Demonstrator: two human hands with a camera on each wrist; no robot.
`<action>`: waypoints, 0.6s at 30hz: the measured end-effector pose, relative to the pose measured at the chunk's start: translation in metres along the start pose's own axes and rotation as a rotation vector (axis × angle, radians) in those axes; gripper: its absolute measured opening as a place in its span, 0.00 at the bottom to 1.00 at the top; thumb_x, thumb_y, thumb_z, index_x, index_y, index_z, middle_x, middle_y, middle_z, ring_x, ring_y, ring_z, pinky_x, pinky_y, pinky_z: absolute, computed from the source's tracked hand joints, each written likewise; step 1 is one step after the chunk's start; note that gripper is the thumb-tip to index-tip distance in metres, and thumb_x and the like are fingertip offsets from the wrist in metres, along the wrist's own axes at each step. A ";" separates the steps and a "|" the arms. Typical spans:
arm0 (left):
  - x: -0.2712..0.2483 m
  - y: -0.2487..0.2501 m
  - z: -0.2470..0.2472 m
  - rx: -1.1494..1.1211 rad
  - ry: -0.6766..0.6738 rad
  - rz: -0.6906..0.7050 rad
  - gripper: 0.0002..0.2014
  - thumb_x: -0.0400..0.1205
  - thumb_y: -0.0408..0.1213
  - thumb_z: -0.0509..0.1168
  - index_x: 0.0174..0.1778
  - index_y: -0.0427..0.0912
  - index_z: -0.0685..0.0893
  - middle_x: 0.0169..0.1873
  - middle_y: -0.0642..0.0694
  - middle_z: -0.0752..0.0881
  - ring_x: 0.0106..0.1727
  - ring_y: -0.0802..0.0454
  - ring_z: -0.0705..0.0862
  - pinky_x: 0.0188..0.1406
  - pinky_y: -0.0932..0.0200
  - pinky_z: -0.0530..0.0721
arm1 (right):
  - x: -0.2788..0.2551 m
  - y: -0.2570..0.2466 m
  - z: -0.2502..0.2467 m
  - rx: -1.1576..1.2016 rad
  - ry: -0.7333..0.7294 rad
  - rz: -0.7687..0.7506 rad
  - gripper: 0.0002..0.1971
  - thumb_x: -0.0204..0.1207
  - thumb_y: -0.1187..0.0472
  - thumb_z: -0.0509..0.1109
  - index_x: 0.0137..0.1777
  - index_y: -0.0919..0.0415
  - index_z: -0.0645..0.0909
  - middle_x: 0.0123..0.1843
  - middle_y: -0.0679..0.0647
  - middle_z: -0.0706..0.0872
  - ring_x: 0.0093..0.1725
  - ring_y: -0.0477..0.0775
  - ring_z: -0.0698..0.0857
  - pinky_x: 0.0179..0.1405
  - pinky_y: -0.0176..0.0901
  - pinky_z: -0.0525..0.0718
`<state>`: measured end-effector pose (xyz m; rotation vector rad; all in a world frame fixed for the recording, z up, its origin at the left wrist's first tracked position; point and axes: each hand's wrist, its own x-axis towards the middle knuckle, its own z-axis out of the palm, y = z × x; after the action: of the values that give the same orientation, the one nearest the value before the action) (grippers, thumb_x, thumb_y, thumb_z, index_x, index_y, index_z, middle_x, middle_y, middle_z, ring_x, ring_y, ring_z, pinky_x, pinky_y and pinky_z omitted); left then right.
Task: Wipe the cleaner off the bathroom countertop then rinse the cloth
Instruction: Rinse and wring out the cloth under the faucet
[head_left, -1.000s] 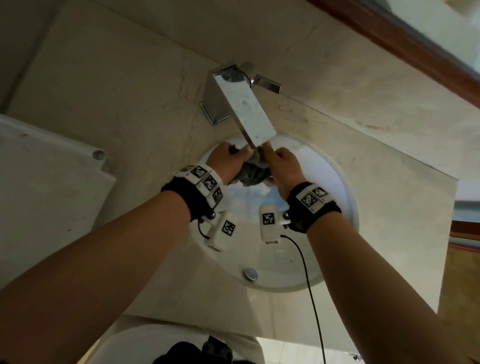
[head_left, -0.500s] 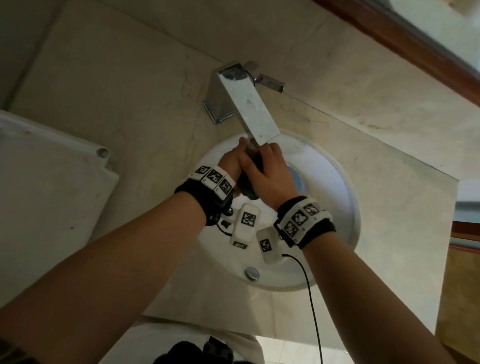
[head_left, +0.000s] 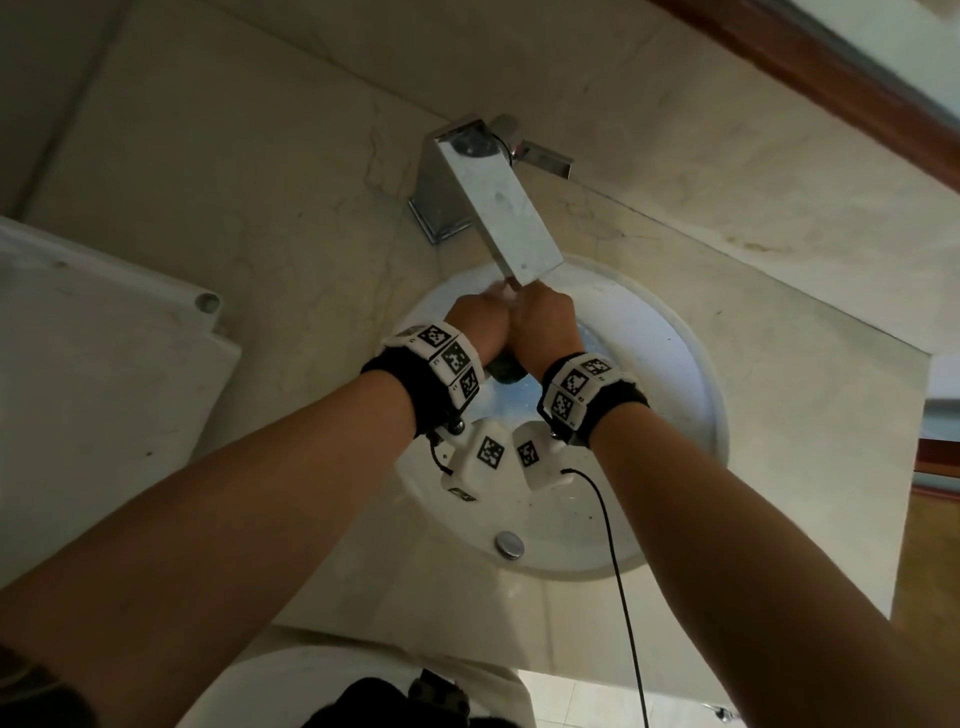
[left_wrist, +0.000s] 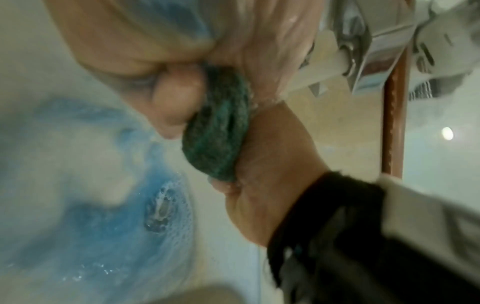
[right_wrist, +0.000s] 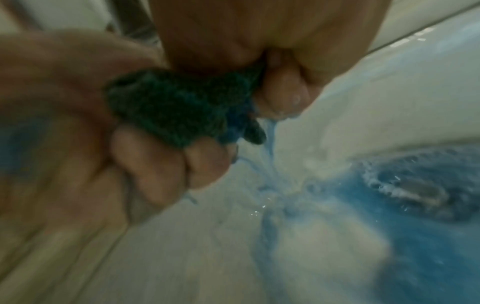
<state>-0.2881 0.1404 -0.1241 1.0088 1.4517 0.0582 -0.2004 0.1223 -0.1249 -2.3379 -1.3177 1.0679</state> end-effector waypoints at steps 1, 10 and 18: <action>-0.007 0.000 -0.001 -0.070 0.002 -0.024 0.16 0.88 0.31 0.54 0.69 0.28 0.75 0.65 0.31 0.82 0.64 0.36 0.82 0.61 0.50 0.79 | 0.001 0.002 -0.002 -0.018 -0.004 0.013 0.13 0.86 0.62 0.55 0.60 0.66 0.80 0.56 0.61 0.85 0.55 0.61 0.83 0.50 0.46 0.75; 0.000 -0.011 -0.008 -0.297 -0.009 0.073 0.20 0.78 0.30 0.72 0.66 0.45 0.82 0.60 0.43 0.86 0.59 0.43 0.85 0.60 0.43 0.86 | 0.012 0.038 -0.011 0.278 0.022 0.251 0.12 0.84 0.50 0.62 0.50 0.56 0.83 0.52 0.57 0.88 0.46 0.56 0.86 0.52 0.55 0.88; -0.004 -0.020 -0.002 -0.334 -0.018 0.176 0.20 0.71 0.32 0.77 0.59 0.44 0.84 0.51 0.46 0.89 0.52 0.48 0.89 0.51 0.45 0.90 | -0.013 0.031 -0.011 0.889 -0.341 0.204 0.35 0.70 0.39 0.74 0.67 0.68 0.79 0.55 0.64 0.89 0.51 0.61 0.90 0.47 0.55 0.89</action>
<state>-0.3012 0.1269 -0.1330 0.8549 1.2813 0.4049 -0.1775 0.0958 -0.1273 -1.6616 -0.4815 1.7178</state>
